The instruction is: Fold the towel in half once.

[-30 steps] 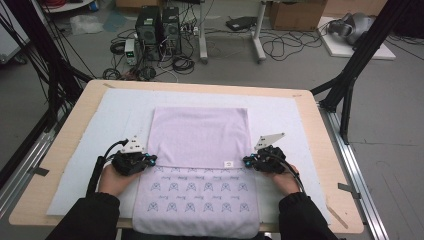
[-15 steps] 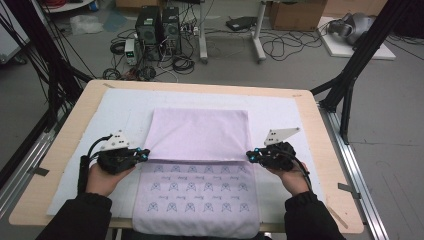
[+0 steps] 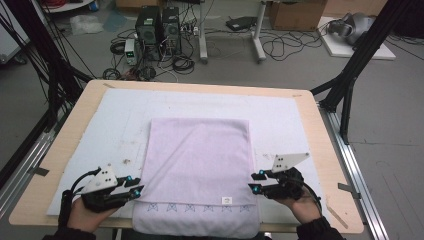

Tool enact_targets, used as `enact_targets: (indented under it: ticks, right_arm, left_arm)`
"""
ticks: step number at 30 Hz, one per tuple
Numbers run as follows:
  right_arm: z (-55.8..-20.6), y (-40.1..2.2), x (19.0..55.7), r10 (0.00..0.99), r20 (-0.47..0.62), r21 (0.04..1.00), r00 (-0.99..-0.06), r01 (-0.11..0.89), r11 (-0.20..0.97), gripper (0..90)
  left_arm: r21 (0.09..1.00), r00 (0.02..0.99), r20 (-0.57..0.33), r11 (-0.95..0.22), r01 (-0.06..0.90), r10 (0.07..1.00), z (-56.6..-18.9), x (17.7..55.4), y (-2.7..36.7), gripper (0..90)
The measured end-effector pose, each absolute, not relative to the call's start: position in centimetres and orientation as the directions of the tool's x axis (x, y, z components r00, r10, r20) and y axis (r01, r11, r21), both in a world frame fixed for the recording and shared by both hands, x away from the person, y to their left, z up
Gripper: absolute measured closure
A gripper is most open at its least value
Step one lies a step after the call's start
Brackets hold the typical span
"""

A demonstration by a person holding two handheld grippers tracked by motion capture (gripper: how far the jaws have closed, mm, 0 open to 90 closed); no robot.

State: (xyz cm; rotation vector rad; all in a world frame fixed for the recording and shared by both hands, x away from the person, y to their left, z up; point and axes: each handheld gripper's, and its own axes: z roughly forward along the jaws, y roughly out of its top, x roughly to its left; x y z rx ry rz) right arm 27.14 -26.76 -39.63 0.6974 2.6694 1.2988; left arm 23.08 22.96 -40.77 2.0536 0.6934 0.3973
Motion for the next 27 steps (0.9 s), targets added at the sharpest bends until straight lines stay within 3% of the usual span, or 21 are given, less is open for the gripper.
enact_targets:
  ticks: [8, 14, 18, 20, 22, 24, 25, 27]
  right_arm:
    - [-39.5, -26.8, 35.3, 0.569, 0.057, 0.758, -0.820, 0.407, 0.510, 45.9]
    - [-40.4, -26.7, 42.7, 0.663, 0.029, 0.726, -0.748, 0.471, 0.500, 37.5]
    - [-42.1, -26.7, 44.9, 0.687, 0.031, 0.739, -0.726, 0.480, 0.473, 35.7]
    - [-43.2, -26.5, 45.5, 0.700, 0.041, 0.714, -0.713, 0.511, 0.478, 36.6]
    - [-44.2, -26.2, 45.8, 0.700, 0.051, 0.687, -0.712, 0.534, 0.493, 42.0]
    - [-44.2, -26.2, 45.7, 0.704, 0.072, 0.701, -0.706, 0.538, 0.468, 58.2]
    - [-44.1, -26.2, 45.8, 0.682, 0.118, 0.698, -0.722, 0.549, 0.460, 78.8]
    - [-44.0, -25.8, 45.8, 0.661, 0.137, 0.687, -0.738, 0.551, 0.473, 84.9]
  left_arm:
    - [0.834, 0.702, 0.012, -0.394, 0.386, 0.712, -41.3, 31.3, 23.0, 58.7]
    - [0.821, 0.574, 0.000, -0.328, 0.468, 0.819, -42.7, 39.1, 21.9, 56.4]
    - [0.761, 0.537, -0.020, -0.336, 0.555, 0.843, -44.3, 41.8, 21.2, 52.5]
    - [0.768, 0.534, -0.052, -0.308, 0.562, 0.844, -44.6, 42.0, 21.1, 55.4]
    - [0.771, 0.546, -0.057, -0.310, 0.556, 0.836, -44.7, 42.0, 21.0, 68.1]
    - [0.770, 0.561, -0.056, -0.322, 0.550, 0.826, -44.6, 41.9, 20.7, 80.9]
    - [0.772, 0.565, -0.051, -0.326, 0.546, 0.824, -44.6, 41.9, 20.7, 83.4]
    - [0.771, 0.565, -0.030, -0.341, 0.538, 0.824, -44.5, 41.8, 20.7, 85.0]
